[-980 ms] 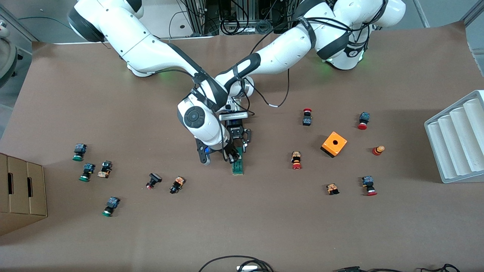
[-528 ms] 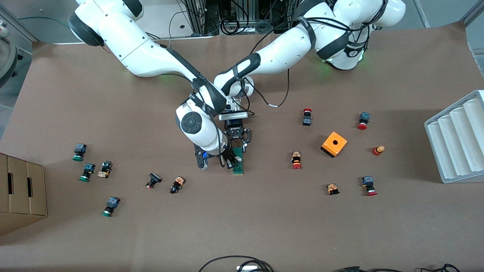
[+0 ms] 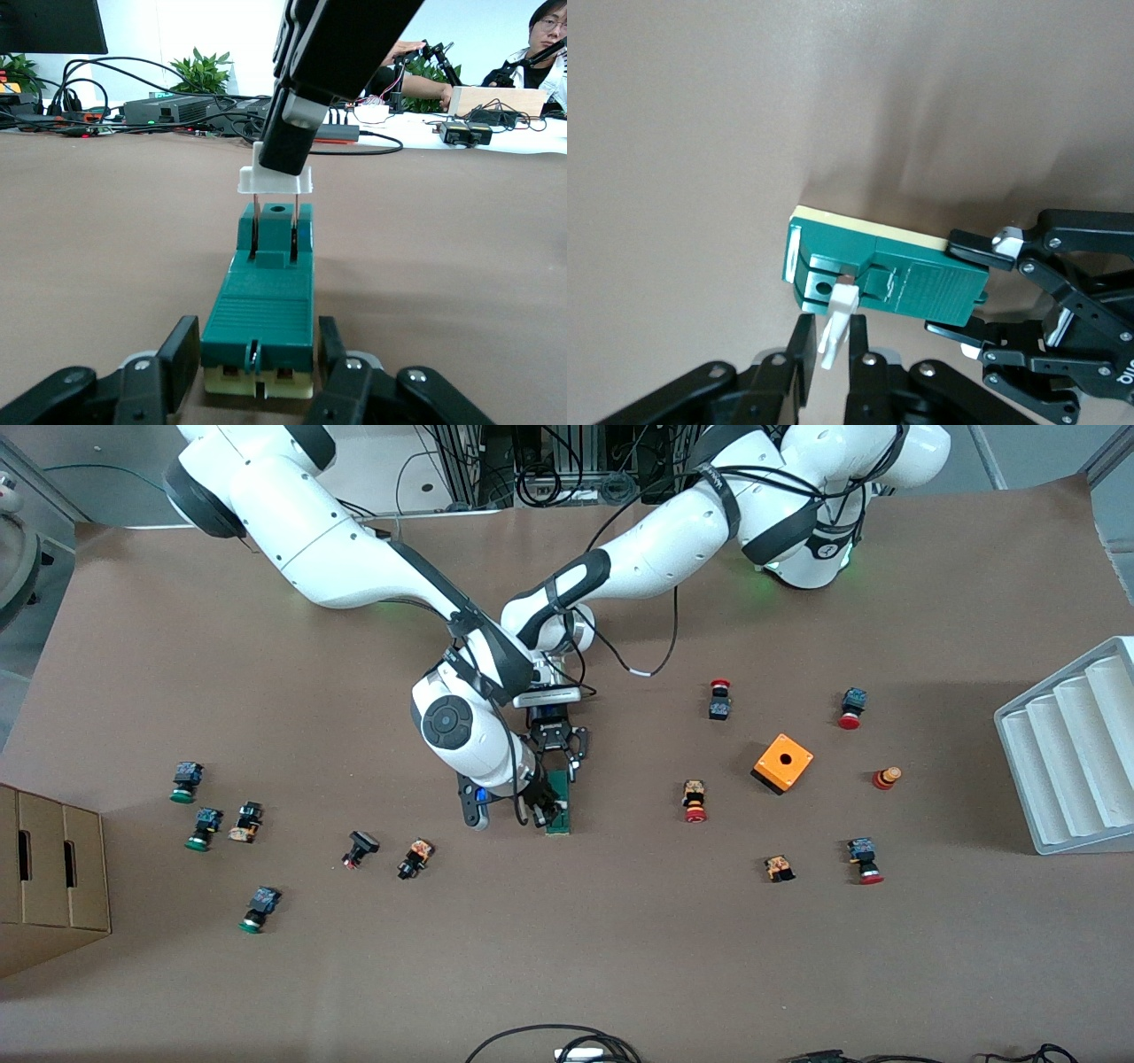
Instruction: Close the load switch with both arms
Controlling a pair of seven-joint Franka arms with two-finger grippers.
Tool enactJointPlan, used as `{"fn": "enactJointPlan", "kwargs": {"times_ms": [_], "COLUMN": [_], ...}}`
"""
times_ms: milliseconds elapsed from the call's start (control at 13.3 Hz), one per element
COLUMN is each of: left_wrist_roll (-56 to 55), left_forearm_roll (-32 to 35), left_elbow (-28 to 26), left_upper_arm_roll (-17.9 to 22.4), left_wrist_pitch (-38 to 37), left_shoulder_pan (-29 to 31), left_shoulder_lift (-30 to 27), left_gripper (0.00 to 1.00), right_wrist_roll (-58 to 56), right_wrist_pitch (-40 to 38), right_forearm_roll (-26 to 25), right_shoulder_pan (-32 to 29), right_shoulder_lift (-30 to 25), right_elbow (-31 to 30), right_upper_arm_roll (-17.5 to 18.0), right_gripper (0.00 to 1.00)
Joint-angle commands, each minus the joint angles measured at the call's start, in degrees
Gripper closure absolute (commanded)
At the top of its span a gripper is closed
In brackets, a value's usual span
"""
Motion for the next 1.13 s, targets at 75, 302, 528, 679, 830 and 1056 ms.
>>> {"fn": "enactJointPlan", "kwargs": {"times_ms": [75,302,528,679,830,1056], "left_wrist_roll": [0.8,0.8,0.8,0.8,0.8,0.7], "left_forearm_roll": [0.1,0.1,0.1,0.1,0.1,0.1], "left_elbow": [1.4,1.5,1.4,1.4,1.4,1.4], "left_upper_arm_roll": [-0.5,-0.5,-0.5,-0.5,-0.5,-0.5], "left_wrist_pitch": [-0.6,-0.6,-0.6,-0.6,-0.6,-0.6], "left_shoulder_pan": [-0.1,-0.1,-0.1,-0.1,-0.1,-0.1], "left_shoulder_lift": [1.3,1.3,1.3,1.4,1.3,1.4], "left_gripper": [0.38,0.38,0.38,0.38,0.39,0.41], "right_wrist_roll": [0.1,0.1,0.2,0.2,0.2,0.2], "right_wrist_pitch": [-0.1,-0.1,-0.2,-0.2,-0.2,-0.2], "right_forearm_roll": [1.0,1.0,1.0,1.0,1.0,0.9], "right_shoulder_pan": [0.3,0.4,0.4,0.4,0.5,0.5], "right_shoulder_lift": [2.1,2.9,4.0,4.9,5.7,6.2], "right_elbow": [3.7,4.7,6.1,7.2,8.1,8.7], "right_upper_arm_roll": [0.0,0.0,0.0,0.0,0.0,0.0], "right_gripper": [0.82,0.82,0.82,0.82,0.82,0.82]}}
